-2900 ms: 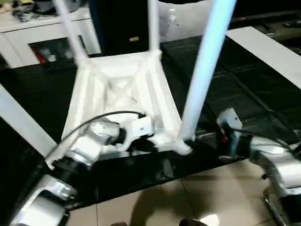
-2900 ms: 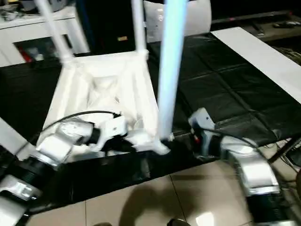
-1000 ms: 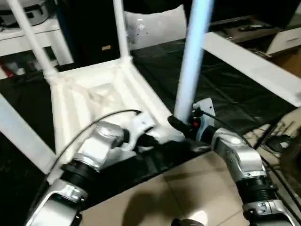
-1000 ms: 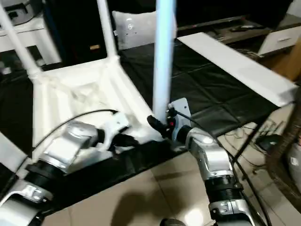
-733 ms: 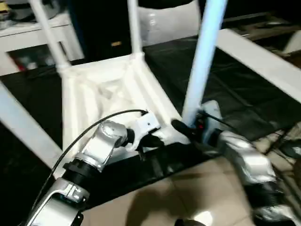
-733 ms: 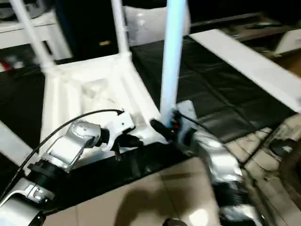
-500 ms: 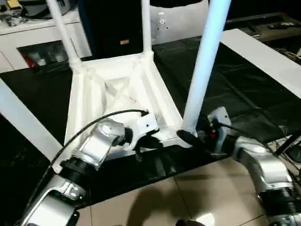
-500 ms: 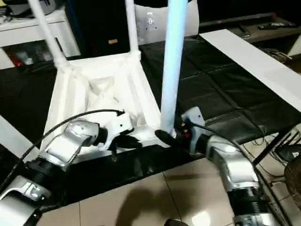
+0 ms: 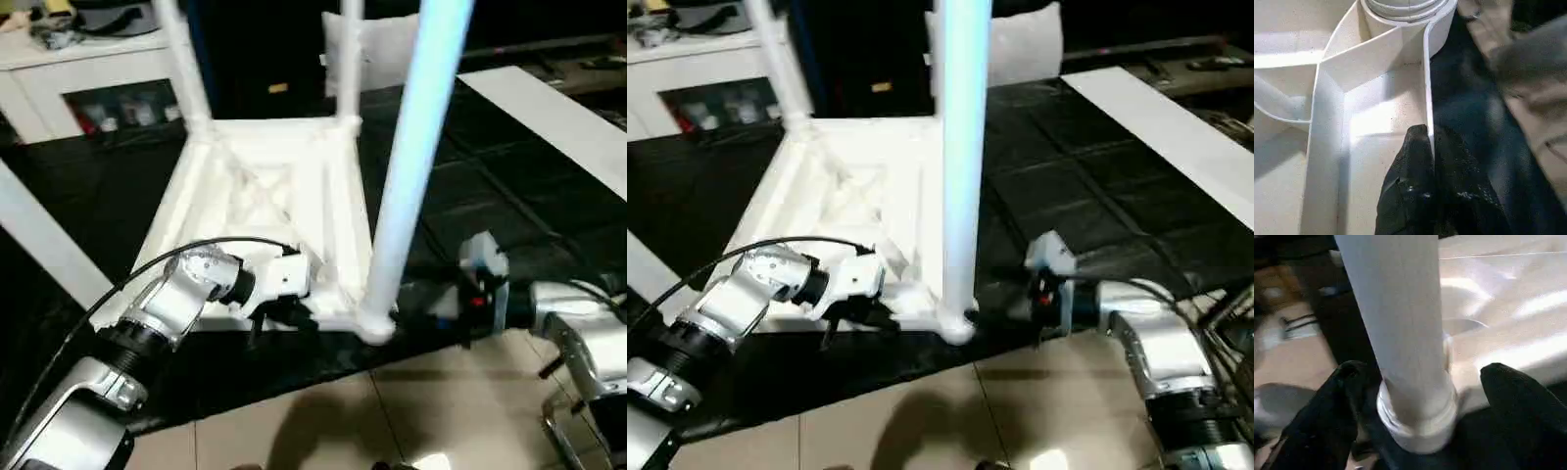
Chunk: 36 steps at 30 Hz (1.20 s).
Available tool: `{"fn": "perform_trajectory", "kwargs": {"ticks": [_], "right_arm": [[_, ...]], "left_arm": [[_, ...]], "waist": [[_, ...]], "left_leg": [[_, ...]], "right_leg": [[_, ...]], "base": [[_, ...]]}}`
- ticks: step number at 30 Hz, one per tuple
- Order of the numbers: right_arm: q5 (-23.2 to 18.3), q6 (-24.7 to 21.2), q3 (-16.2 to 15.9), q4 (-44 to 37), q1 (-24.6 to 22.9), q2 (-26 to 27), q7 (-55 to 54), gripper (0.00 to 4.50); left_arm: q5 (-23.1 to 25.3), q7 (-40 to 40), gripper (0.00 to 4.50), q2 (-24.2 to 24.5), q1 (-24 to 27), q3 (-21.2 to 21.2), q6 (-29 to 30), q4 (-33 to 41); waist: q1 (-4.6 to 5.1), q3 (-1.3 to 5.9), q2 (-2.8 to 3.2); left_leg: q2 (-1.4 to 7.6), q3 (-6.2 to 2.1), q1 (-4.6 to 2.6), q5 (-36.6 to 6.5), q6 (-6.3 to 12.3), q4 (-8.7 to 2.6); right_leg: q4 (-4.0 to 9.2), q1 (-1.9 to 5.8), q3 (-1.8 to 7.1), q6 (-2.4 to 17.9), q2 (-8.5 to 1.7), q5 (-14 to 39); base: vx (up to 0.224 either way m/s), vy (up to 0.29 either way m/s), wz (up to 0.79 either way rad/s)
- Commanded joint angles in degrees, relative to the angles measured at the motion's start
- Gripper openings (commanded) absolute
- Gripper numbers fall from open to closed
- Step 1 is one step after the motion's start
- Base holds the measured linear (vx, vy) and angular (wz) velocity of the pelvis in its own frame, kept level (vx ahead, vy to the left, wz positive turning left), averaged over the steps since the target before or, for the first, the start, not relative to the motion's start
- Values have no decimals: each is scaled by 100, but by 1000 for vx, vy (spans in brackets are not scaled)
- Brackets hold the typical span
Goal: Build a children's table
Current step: Rotate leg to tighten
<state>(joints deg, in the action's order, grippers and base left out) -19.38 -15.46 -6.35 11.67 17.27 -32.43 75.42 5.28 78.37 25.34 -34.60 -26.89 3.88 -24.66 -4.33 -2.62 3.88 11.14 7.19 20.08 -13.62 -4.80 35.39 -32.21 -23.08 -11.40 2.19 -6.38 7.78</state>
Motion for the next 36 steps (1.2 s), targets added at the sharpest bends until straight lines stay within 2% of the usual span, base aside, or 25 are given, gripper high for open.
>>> {"fn": "perform_trajectory", "kwargs": {"ticks": [1, 4, 5, 6, 8, 9, 11, 14, 15, 19, 20, 28, 29, 31, 32, 33, 34, 35, 36], "right_arm": [[-112, -9, -111, -106, 144, -69, 270, 377], [-123, 9, -187, -22, 244, -26, 378, 348], [-122, 11, -209, 18, 297, 7, 441, 348], [-142, -22, -234, 47, 346, 38, 512, 331], [-180, -100, -307, 102, 433, 67, 653, 325], [-180, -100, -307, 102, 433, 67, 653, 304], [-190, -153, -362, 141, 477, 60, 759, 288], [-205, -233, -447, 202, 531, 29, 919, 274], [-206, -236, -450, 203, 532, 28, 923, 249], [-211, -294, -528, 289, 592, 36, 1035, 235], [-206, -307, -543, 302, 601, 47, 1058, 222], [-307, -652, -518, 136, 472, 219, 812, 202], [-253, -717, -489, 93, 442, 322, 513, 202], [-133, -723, -418, 97, 438, 514, 9, 202], [-8, -735, -349, 149, 466, 685, -454, 202], [39, -745, -323, 181, 484, 745, -620, 202], [140, -783, -289, 273, 543, 853, -922, 202], [358, -917, -196, 501, 693, 1148, -1685, 201], [464, -1001, -144, 611, 766, 1307, -2080, 200]], "left_arm": [[72, 463, 0, 14, 20, -437, -230, 113], [92, 513, 0, 14, -13, -463, -304, 80], [100, 528, 0, 6, -27, -469, -339, 54], [109, 526, 0, -7, -41, -468, -359, 24], [131, 499, 0, -25, -67, -452, -383, -38], [131, 499, 0, -25, -67, -452, -383, -38], [147, 478, 0, -24, -73, -444, -391, -69], [164, 471, 0, 5, -56, -445, -401, -76], [164, 472, 0, 6, -56, -445, -401, -76], [177, 481, 0, 64, 7, -431, -377, -48], [169, 488, 0, 69, 22, -425, -366, -46], [-155, 386, 0, 15, 243, -205, 122, 198], [-234, 301, 0, -2, 318, -119, 265, 293], [-325, 157, 0, -24, 412, 7, 517, 426], [-377, 14, 0, -41, 491, 111, 732, 549], [-388, -39, 0, -46, 517, 146, 807, 596], [-417, -130, 0, -73, 537, 215, 948, 649], [-459, -404, 0, -161, 564, 387, 1279, 755], [-475, -557, 0, -211, 577, 476, 1462, 820]], "waist": [[-32, 424, -109], [-105, 426, -108], [-118, 428, -123], [-127, 430, -133], [-129, 434, -140], [-139, 434, -134], [-163, 446, -164], [-183, 447, -158], [-183, 447, -158], [-193, 454, -164], [-185, 451, -208], [-172, 448, -175], [-171, 447, -152], [-127, 434, -154], [-21, 387, -140], [17, 363, -160], [77, 337, -162], [195, 303, -146], [267, 299, -146]], "left_leg": [[238, 46, 66, -294, 756, -401], [242, 62, 48, -298, 688, -402], [244, 59, 52, -293, 655, -410], [236, 59, 59, -303, 633, -410], [233, 59, 63, -287, 614, -411], [234, 62, 59, -275, 614, -406], [236, 62, 65, -189, 619, -404], [230, 70, 65, -184, 620, -400], [230, 70, 65, -184, 620, -400], [235, 66, 64, -159, 588, -400], [237, 72, 65, -164, 592, -403], [232, 75, 59, -222, 527, -410], [228, 74, 64, -220, 519, -409], [229, 65, 84, -226, 471, -424], [188, 78, 99, -509, 367, -447], [151, 91, 96, -671, 301, -442], [86, 114, 33, -960, 223, -413], [63, 102, 44, -1158, 127, -403], [38, 94, 22, -1311, 93, -370]], "right_leg": [[327, 409, 415, 650, -333, 1805], [334, 393, 429, 643, -337, 1856], [330, 400, 430, 629, -336, 1858], [328, 405, 426, 621, -337, 1867], [319, 410, 428, 608, -335, 1868], [320, 405, 432, 601, -336, 1873], [308, 411, 438, 602, -342, 1808], [316, 406, 431, 585, -340, 1855], [316, 406, 431, 585, -340, 1855], [306, 406, 435, 568, -339, 1841], [312, 406, 434, 562, -332, 1849], [322, 402, 431, 523, -331, 1962], [320, 406, 432, 525, -332, 1948], [319, 417, 429, 528, -336, 1936], [395, 421, 404, 397, -315, 2317], [434, 423, 381, 280, -300, 2603], [536, 384, 332, 24, -287, 3193], [589, 376, 257, -135, -277, 3569], [653, 361, 192, -282, -258, 3779]], "base": [[0, 0, 0], [0, 0, 0], [0, 0, 0], [0, 0, 0], [0, 0, 0], [0, 0, 0], [0, 0, 0], [0, 0, 0], [0, 0, 0], [0, 0, 0], [0, 0, 0], [0, 0, 0], [0, 0, 0], [0, 0, 0], [0, 0, 0], [0, 0, 0], [0, 0, 0], [0, 0, 0], [0, 0, 0]]}}
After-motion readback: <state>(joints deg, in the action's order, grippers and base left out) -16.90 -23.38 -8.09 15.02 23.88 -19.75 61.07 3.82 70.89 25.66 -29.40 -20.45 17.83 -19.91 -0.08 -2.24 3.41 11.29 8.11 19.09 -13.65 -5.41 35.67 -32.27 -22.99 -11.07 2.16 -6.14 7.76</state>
